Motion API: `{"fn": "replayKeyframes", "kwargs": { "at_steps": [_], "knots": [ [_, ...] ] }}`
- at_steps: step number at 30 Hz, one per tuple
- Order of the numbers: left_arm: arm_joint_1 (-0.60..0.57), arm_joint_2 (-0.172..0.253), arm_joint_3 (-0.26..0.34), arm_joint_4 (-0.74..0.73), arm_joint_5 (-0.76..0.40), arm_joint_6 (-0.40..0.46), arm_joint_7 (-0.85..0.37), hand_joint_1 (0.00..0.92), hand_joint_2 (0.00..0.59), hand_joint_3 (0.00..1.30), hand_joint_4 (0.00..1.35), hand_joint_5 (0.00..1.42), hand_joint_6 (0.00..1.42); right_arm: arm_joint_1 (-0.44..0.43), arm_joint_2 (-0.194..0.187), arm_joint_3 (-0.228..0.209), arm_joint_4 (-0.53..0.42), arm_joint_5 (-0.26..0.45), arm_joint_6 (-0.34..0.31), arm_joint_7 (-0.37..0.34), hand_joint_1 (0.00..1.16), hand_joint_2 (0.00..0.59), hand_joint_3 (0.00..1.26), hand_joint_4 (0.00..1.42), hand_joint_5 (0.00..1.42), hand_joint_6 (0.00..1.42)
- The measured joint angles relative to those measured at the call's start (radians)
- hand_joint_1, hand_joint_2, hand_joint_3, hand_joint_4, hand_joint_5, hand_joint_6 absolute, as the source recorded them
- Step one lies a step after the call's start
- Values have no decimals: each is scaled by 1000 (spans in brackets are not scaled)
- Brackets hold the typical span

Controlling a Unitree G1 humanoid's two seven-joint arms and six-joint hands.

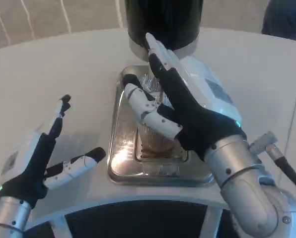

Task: Grasp the cup under the faucet to collect the drink, then remove the cup.

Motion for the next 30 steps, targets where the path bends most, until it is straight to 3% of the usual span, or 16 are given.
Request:
{"fn": "replayKeyframes", "kwargs": {
  "at_steps": [4, 30],
  "knots": [
    [-23, -26, -26, 0, 8, 16, 10, 162, 17, 0, 0, 80, 95, 12, -1, 0, -17, -5, 0, 7, 76, 521, 0, 0, 0, 0],
    [-121, -38, -104, 53, 44, 22, 25, 165, 21, 0, 0, 93, 105, 21, 1, -3, -33, -24, 0, 29, 76, 521, 0, 0, 0, 0]
  ]
}}
